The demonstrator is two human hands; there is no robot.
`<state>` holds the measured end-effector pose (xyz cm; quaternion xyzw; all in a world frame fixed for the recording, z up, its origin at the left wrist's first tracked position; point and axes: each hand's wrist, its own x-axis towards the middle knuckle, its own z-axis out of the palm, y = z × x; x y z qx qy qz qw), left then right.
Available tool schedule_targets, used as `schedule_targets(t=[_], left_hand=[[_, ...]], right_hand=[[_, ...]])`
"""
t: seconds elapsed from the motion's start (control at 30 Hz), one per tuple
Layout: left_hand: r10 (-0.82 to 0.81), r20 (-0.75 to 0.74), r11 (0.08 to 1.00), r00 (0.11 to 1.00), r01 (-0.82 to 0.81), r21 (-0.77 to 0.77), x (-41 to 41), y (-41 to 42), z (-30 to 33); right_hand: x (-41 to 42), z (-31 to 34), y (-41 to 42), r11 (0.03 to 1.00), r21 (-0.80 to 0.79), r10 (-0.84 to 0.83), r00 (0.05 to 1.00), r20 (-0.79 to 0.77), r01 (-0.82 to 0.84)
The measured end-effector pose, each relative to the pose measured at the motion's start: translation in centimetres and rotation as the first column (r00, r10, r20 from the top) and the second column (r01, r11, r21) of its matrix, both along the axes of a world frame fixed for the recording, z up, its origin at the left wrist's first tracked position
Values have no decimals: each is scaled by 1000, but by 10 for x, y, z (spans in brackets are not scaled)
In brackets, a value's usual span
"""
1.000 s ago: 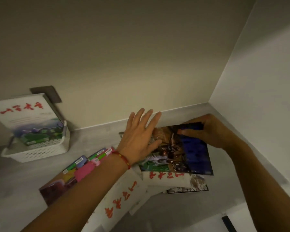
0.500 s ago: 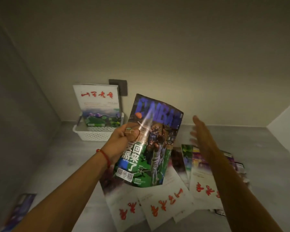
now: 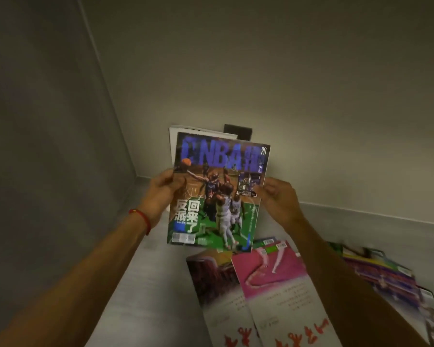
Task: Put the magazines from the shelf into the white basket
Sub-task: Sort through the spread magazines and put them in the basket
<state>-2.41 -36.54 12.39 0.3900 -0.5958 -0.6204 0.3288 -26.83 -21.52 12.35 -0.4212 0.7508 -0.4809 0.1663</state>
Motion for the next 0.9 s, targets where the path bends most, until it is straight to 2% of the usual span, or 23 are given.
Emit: schedule_targets(t=[0.1, 0.17, 0.3, 0.4, 0.5, 0.63, 0.83, 0.9], left_hand=[[74, 129, 957, 989, -34, -289, 3, -39, 13], [118, 177, 929, 977, -46, -367, 1, -64, 18], [175, 170, 934, 970, -109, -339, -6, -106, 10], [173, 161, 965, 972, -135, -224, -12, -122, -4], [151, 121, 984, 981, -137, -116, -18, -128, -21], [163, 85, 987, 983, -163, -13, -31, -132, -42], [188, 90, 979, 978, -194, 60, -42, -134, -64], [185, 103, 980, 977, -192, 54, -48, -135, -68]], right_hand=[[1, 18, -38, 998, -54, -31, 984, -178, 22], [0, 25, -60, 998, -49, -43, 969, -244, 32], [-2, 23, -97, 998, -28, -67, 942, -329, 61], [-7, 10, -116, 995, 38, -72, 944, -321, 89], [-10, -7, -128, 991, 90, -76, 971, -229, 99], [-12, -34, -139, 977, 85, -195, 981, -7, 195], [-2, -71, -151, 928, 166, -366, 897, 249, 333], [-2, -73, -152, 946, 123, -323, 875, 361, 299]])
